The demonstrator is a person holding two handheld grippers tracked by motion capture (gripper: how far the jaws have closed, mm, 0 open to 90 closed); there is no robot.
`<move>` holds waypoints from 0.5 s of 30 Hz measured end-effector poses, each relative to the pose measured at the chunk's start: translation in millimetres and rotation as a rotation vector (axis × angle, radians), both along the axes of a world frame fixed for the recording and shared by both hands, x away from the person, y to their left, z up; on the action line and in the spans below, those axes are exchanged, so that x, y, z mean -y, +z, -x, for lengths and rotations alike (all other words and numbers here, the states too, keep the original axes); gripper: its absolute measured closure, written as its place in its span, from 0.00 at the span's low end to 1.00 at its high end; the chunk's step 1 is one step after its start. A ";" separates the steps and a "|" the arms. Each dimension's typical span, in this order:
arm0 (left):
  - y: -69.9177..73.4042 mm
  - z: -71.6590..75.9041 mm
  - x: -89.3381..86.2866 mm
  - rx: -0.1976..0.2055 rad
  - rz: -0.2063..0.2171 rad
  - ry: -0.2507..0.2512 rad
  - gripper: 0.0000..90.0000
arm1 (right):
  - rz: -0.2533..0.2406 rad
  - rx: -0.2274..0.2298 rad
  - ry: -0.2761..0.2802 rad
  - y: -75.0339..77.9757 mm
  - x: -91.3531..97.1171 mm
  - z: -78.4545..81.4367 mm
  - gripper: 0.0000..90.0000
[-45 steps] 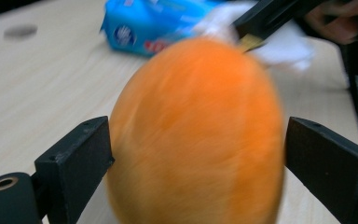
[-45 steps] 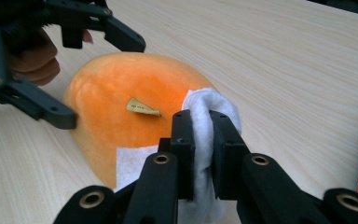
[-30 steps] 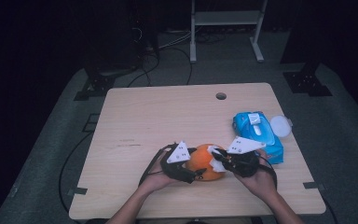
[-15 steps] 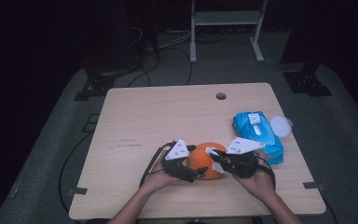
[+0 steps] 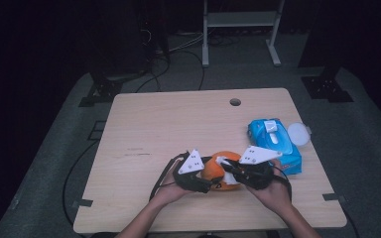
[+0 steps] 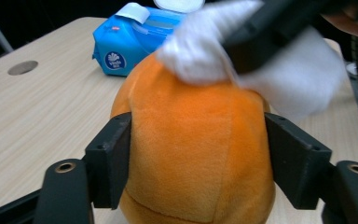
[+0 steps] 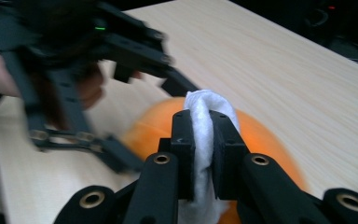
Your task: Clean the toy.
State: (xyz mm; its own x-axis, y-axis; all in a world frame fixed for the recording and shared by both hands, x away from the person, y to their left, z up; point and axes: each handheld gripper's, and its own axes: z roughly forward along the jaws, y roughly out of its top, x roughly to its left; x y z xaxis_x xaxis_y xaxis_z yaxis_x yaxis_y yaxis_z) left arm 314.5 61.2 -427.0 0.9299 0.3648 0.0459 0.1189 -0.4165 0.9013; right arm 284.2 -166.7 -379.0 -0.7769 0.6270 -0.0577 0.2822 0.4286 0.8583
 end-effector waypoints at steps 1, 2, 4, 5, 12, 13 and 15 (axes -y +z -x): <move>-1.1 -1.8 -0.7 -0.022 0.010 0.001 0.26 | 0.007 -0.001 -0.016 -0.8 4.5 -2.5 0.89; -2.1 -3.6 -1.7 -0.045 0.020 0.009 0.22 | -0.002 -0.012 -0.031 -2.0 8.6 -4.8 0.89; -4.1 -7.3 -3.0 -0.073 0.035 0.023 0.20 | -0.001 -0.018 -0.052 -4.3 14.6 -8.3 0.89; -4.5 -8.3 -3.9 -0.079 0.035 0.028 0.20 | 0.000 -0.017 -0.057 -4.8 16.0 -9.6 0.89; 4.3 2.5 3.8 0.021 -0.008 0.024 0.36 | 0.037 0.020 0.017 -0.3 -9.9 8.1 0.89; 5.4 4.9 4.6 0.043 -0.019 0.013 0.36 | 0.046 0.029 0.033 0.7 -15.2 11.4 0.89; 6.7 6.5 3.6 0.054 -0.023 0.001 0.36 | 0.063 0.047 0.044 3.1 -18.7 14.0 0.89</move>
